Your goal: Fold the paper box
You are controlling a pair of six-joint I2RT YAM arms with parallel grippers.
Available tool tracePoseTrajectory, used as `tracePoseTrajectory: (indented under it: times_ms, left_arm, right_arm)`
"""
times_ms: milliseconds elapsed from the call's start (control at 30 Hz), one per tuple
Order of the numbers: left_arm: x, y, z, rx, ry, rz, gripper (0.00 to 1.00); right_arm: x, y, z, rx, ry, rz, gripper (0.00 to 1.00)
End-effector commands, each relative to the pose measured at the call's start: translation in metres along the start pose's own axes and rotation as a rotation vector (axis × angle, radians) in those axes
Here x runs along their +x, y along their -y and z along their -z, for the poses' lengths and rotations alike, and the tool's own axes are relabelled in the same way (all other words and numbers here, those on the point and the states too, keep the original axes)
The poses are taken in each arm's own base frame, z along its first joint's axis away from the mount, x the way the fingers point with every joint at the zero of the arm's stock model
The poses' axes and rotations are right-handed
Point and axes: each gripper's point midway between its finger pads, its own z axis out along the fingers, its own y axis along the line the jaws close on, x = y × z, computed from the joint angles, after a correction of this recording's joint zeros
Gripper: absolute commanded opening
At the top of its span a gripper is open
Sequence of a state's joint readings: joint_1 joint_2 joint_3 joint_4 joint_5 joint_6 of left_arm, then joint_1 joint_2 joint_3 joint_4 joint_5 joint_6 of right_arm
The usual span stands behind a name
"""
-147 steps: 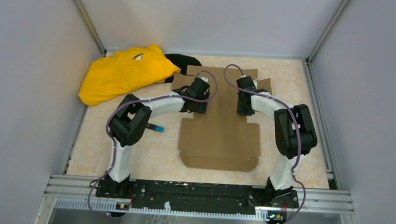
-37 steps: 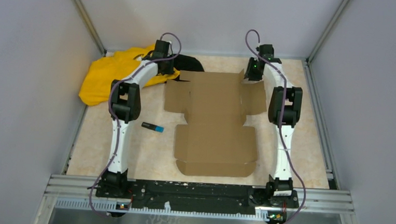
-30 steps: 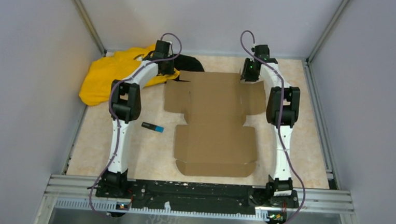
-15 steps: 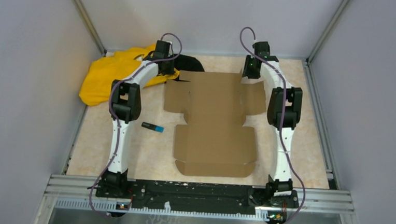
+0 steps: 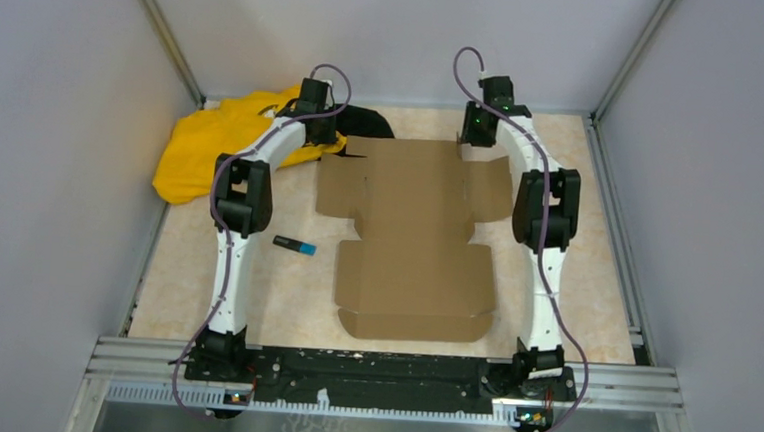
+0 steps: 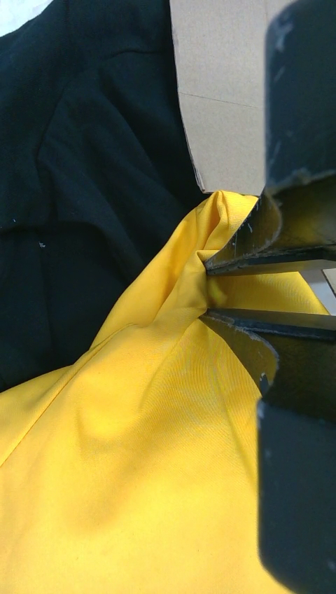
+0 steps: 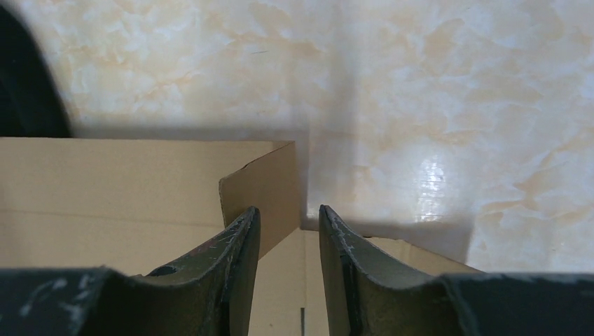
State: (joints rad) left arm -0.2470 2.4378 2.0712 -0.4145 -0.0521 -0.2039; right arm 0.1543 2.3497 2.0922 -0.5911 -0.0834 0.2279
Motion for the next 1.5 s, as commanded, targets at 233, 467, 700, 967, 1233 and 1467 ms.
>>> tracePoseTrajectory:
  times_ms: [233,467,700,967,1233,1467]
  left_arm:
    - [0.030,0.017,-0.012,0.048,-0.066,-0.032,0.29]
    - [0.029,0.018,-0.010,0.051,-0.065,-0.033,0.29]
    - [0.023,0.019,-0.005,0.055,-0.054,-0.033,0.29]
    - [0.022,0.019,-0.003,0.054,-0.054,-0.038,0.29]
    - [0.009,0.033,0.012,0.125,-0.040,-0.030,0.42]
    - [0.001,0.034,0.023,0.140,-0.034,-0.020,0.47]
  right_arm:
    - [-0.018,-0.047,0.008,-0.078,0.056,0.077,0.37]
    - [0.001,-0.047,-0.014,-0.071,0.004,0.071,0.37]
    - [0.021,-0.052,-0.032,-0.088,-0.040,0.068,0.37]
    - [0.037,-0.056,-0.047,-0.072,-0.085,0.083,0.36]
    - [0.061,-0.045,-0.060,0.018,-0.167,0.133,0.35]
    - [0.084,-0.035,-0.058,0.065,-0.231,0.175,0.37]
